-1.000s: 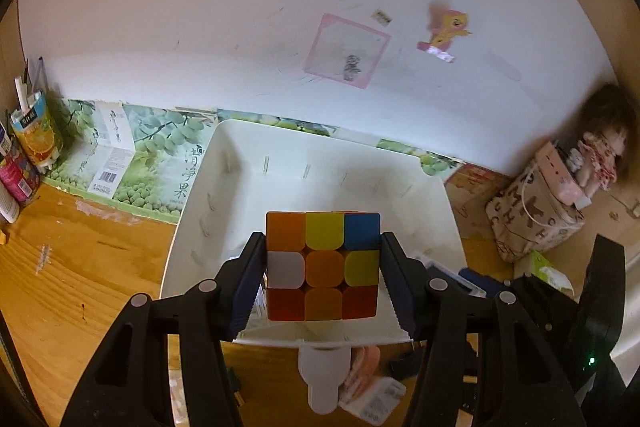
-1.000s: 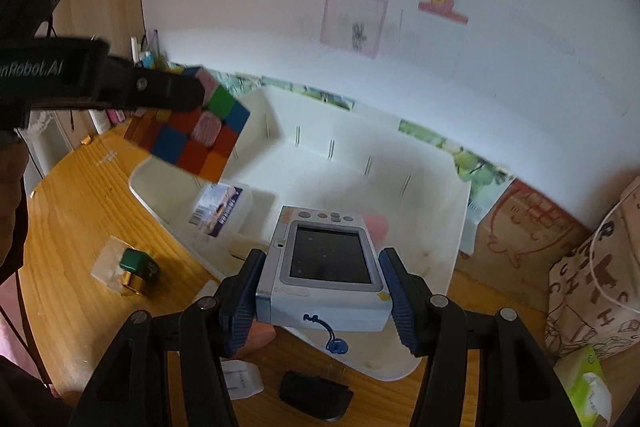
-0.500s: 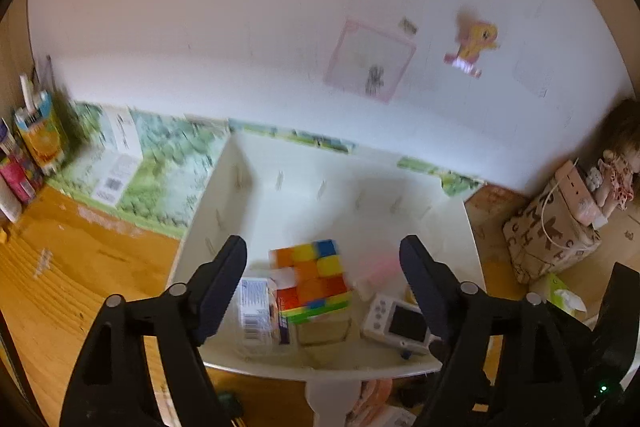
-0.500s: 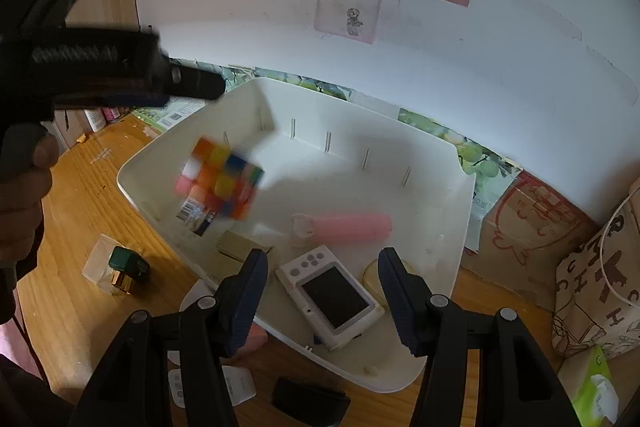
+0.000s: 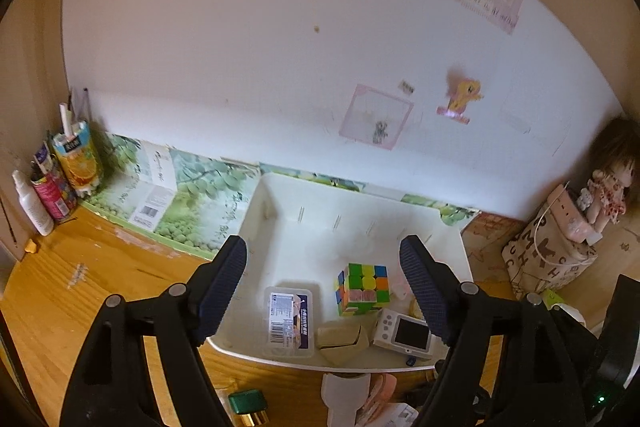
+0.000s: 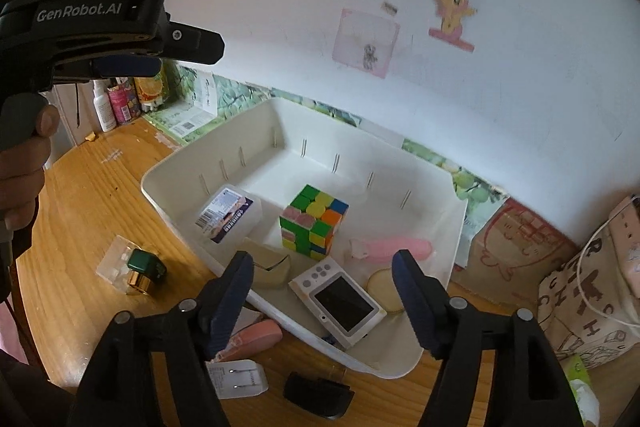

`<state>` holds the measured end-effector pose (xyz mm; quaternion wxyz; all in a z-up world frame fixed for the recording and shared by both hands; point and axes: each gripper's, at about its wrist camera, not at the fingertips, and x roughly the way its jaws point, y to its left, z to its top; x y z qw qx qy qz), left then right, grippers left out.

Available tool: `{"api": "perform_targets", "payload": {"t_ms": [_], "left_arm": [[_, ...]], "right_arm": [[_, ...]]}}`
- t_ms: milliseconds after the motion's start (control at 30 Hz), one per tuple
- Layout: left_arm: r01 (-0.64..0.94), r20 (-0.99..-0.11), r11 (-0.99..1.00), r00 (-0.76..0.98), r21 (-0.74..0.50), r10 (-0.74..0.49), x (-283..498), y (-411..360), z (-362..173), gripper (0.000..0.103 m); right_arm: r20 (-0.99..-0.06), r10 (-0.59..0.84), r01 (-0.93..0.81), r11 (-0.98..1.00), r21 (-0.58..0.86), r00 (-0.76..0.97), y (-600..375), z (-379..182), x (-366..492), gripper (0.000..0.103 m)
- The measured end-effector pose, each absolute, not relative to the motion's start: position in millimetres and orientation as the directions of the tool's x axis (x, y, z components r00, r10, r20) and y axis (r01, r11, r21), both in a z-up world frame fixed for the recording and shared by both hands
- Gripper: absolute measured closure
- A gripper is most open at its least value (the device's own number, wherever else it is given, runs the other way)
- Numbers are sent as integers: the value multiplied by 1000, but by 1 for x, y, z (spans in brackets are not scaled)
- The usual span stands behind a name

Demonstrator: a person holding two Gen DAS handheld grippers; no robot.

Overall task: Organize rigid objects
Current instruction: 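Release the cube into the bin with the left tool while the right tool drops the device, then move the left tool to the clear plastic box while the right tool approaches the white charger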

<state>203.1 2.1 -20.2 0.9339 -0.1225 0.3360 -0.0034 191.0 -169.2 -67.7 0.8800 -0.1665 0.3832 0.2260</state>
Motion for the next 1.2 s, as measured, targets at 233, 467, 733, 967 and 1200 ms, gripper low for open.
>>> {"api": "perform_targets", "payload": {"t_ms": [233, 467, 733, 967, 1200], "left_arm": [[-93, -579, 968, 813, -233, -62, 170, 11, 4, 21], [-126, -532, 966, 847, -226, -14, 125, 23, 25, 19], [-177, -526, 961, 849, -211, 41, 80, 33, 28, 19], [-220, -577, 958, 813, -183, 77, 55, 37, 13, 19], [-238, -640, 965, 760, -110, 115, 33, 38, -9, 19]], "right_arm": [[-699, 271, -504, 851, -148, 662, -170, -43, 169, 24], [-647, 278, -467, 874, -137, 710, -178, -18, 139, 23], [-647, 296, -437, 897, -64, 702, -189, -14, 108, 23], [-673, 306, -417, 909, -4, 673, -195, -27, 77, 23], [-715, 321, -402, 914, 60, 622, -200, -44, 48, 23]]}}
